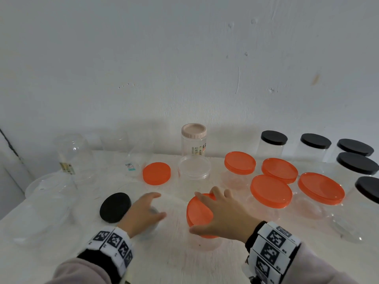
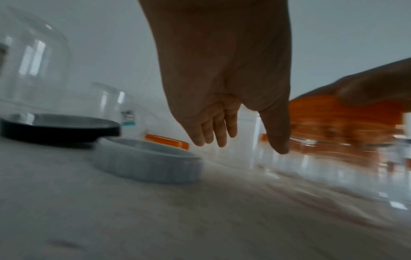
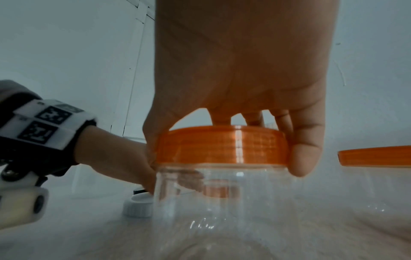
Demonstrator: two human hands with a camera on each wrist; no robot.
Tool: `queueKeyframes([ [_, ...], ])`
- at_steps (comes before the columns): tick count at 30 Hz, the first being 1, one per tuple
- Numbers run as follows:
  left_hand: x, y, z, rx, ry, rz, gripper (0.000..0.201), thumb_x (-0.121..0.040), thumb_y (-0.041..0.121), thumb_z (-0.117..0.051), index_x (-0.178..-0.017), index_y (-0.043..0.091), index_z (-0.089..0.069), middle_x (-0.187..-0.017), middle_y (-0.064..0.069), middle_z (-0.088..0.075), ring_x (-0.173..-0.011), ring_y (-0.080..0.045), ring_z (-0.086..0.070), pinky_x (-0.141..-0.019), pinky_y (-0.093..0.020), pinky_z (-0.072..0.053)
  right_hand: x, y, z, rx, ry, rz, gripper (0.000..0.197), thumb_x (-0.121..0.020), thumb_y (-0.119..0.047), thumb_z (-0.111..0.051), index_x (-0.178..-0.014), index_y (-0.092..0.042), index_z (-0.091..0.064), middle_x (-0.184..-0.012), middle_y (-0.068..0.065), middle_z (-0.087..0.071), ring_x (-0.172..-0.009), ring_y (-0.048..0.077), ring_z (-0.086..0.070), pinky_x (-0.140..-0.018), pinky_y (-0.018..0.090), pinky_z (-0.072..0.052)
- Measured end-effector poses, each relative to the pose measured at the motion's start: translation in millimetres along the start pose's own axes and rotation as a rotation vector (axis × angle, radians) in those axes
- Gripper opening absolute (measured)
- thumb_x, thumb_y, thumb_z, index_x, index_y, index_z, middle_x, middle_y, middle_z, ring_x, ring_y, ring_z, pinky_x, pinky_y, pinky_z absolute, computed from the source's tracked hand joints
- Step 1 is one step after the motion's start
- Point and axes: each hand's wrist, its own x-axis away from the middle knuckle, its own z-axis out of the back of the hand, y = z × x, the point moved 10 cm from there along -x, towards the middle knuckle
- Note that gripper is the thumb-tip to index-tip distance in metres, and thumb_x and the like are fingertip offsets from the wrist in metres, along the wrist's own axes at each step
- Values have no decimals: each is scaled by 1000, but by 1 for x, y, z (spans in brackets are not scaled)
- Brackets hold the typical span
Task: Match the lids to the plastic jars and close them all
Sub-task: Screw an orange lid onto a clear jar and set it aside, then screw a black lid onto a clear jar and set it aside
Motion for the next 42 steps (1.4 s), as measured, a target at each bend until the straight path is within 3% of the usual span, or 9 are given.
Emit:
queueKeyframes([
  [4,-10,-51,46,-62,208,169,61,-85,29,-69,-138,12,-43,-142,-5,-43,-119,-18,-48,-102,-29,-37,0,1,-1,-15,18,3,102,-66,-86,-49,-150,-42,-11,-142,-4,-23,-125,26,-26,-95,40,-41],
  [6,-13,-72,55,-107,244,231,63,-84,28,-71,-137,9,-44,-143,-10,-42,-128,-23,-42,-108,-32,-32,0,2,-2,-29,20,1,101,-66,-86,-48,-149,-42,-10,-142,-4,-22,-125,26,-27,-96,41,-41],
  [12,-15,-103,49,-212,147,385,73,-89,46,-59,-148,17,-26,-155,-8,-23,-141,-30,-23,-114,-40,-26,-2,8,-4,-97,38,-31,97,-70,-77,-49,-150,-41,-7,-146,-6,-17,-125,28,-30,-100,42,-38],
  [23,-5,-99,41,-199,90,440,68,-96,44,-45,-151,26,-9,-159,-7,-2,-146,-32,-2,-116,-46,-19,-29,44,33,-96,191,-255,73,-87,-44,-51,-151,-29,-18,-156,5,-9,-144,34,-7,-117,47,-11],
  [26,-4,-97,42,-190,98,449,67,-96,43,-45,-151,28,-9,-159,-6,-1,-146,-31,-2,-116,-46,-20,-37,21,52,-187,344,-149,65,-90,-28,-52,-149,-26,-25,-155,4,-15,-144,27,-8,-116,39,-15],
  [30,-4,-99,42,-182,92,458,66,-96,41,-44,-151,29,-9,-159,-5,-1,-146,-31,-1,-115,-47,-19,-52,-41,71,-291,476,106,51,-91,-22,-54,-140,-22,-42,-141,-3,-35,-132,15,-24,-101,20,-30],
  [34,-4,-102,41,-189,84,464,66,-96,42,-43,-151,29,-8,-158,-4,-1,-146,-31,-1,-114,-48,-20,-88,-93,63,-354,410,200,45,-93,-25,-54,-137,-20,-44,-134,-3,-39,-124,14,-31,-99,20,-31],
  [37,-5,-105,41,-191,98,469,66,-96,43,-43,-150,31,-8,-158,-3,-3,-145,-31,-2,-113,-48,-21,-123,-114,53,-383,325,145,47,-91,-32,-53,-136,-21,-43,-134,-1,-40,-125,19,-34,-103,35,-37],
  [42,-6,-105,40,-229,125,462,66,-95,46,-42,-149,32,-8,-157,-2,-5,-145,-30,-5,-112,-46,-25,-183,-128,35,-484,178,38,56,-91,-39,-54,-140,-15,-39,-139,7,-41,-128,24,-35,-104,36,-35],
])
